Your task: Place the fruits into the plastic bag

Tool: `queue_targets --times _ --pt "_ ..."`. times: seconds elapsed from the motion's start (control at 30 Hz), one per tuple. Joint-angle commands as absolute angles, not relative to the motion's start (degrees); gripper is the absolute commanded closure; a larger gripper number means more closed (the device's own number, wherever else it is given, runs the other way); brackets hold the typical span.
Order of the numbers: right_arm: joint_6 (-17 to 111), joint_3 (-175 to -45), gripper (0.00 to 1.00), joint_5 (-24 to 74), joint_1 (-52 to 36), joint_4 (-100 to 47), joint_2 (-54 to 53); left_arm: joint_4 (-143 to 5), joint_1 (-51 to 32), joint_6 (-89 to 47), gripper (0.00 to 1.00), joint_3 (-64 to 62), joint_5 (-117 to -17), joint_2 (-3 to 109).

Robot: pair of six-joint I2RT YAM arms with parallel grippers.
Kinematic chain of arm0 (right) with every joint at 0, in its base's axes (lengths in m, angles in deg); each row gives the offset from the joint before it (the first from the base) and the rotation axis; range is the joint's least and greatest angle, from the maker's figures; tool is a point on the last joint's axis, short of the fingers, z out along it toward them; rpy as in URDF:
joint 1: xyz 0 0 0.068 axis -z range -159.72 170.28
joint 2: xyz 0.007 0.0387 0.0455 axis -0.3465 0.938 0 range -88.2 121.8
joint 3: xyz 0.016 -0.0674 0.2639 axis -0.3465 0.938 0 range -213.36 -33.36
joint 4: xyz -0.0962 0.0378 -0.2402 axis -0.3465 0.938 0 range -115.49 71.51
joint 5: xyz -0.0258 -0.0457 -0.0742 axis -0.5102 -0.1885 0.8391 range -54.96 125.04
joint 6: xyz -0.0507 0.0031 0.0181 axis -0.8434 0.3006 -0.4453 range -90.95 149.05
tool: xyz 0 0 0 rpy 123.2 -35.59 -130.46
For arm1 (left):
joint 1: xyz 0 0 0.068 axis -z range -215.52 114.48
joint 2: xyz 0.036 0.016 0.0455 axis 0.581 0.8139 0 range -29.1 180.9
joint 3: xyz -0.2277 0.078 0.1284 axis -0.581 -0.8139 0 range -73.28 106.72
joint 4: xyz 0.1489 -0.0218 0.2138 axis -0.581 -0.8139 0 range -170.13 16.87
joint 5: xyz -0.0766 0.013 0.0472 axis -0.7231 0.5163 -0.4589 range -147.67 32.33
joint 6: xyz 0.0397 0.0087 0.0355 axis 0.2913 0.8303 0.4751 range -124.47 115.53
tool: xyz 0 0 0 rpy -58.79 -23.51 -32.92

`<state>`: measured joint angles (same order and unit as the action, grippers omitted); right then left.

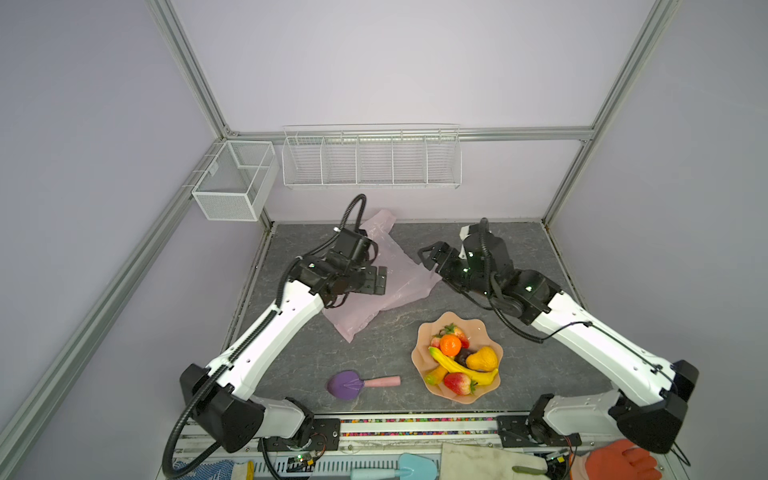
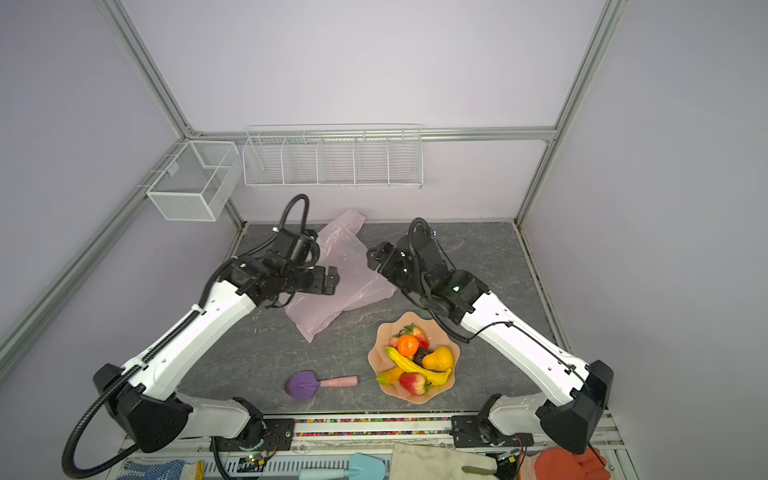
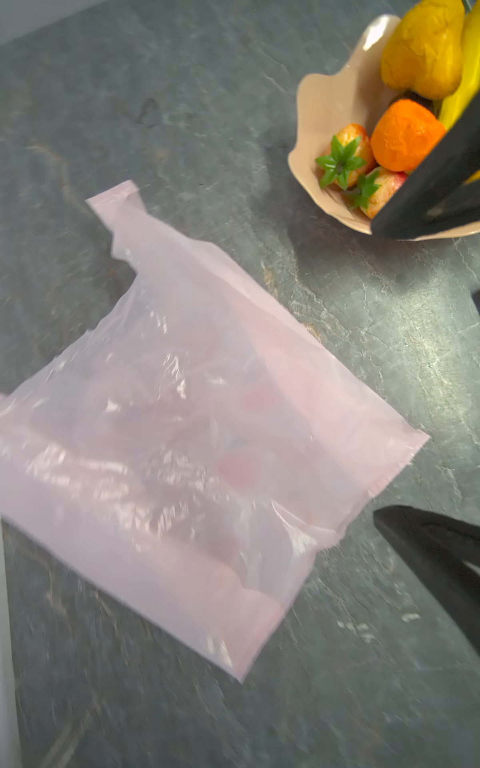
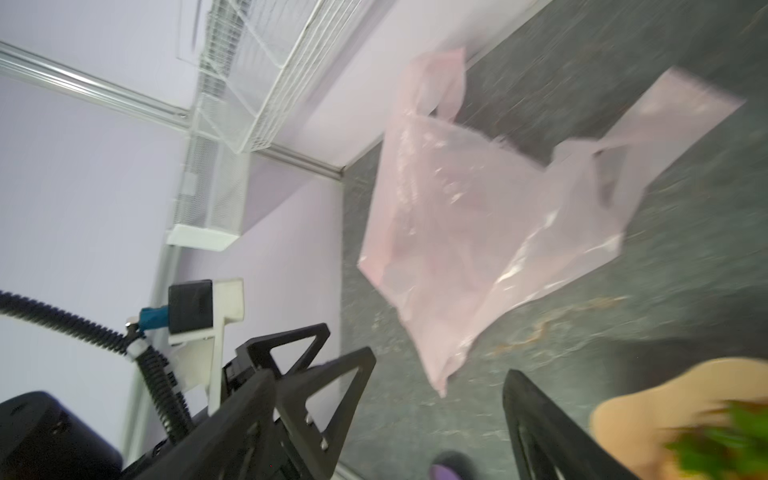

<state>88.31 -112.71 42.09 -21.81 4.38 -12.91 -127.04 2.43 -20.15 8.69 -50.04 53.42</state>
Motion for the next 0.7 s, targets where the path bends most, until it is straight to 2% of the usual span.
queue_targets --times 0.0,0.13,0.27,0.37,0.47,0.53,0.67 --pt "72.1 -113.1 0.12 34.1 -16.4 17.4 -13.9 -125.0 5.0 -14.0 0.00 10.4 -47.9 61.0" --pt "70.9 -108.4 0.12 29.0 -9.4 16.1 -18.1 -123.5 6.4 -10.0 0.01 14.0 -45.0 70.4" --pt "71.3 -104.9 0.12 26.7 -6.0 14.2 -21.2 -124.5 6.4 -6.5 0.03 20.2 -41.7 79.8" --pt "71.2 -104.1 0.12 25.8 -3.7 13.7 -22.0 -123.8 6.4 -4.6 0.22 21.7 -45.9 83.7" --pt "71.0 -104.0 0.12 24.7 -0.8 13.3 -21.9 -122.7 6.4 -3.4 0.47 18.9 -46.0 83.7" --pt "71.2 -104.0 0.12 23.5 1.0 12.5 -21.5 -121.9 6.4 -1.9 0.65 15.0 -46.6 81.4" --pt "71.7 -103.8 0.12 22.5 3.2 10.9 -20.1 -120.9 6.4 -0.2 0.89 6.1 -42.3 74.5"
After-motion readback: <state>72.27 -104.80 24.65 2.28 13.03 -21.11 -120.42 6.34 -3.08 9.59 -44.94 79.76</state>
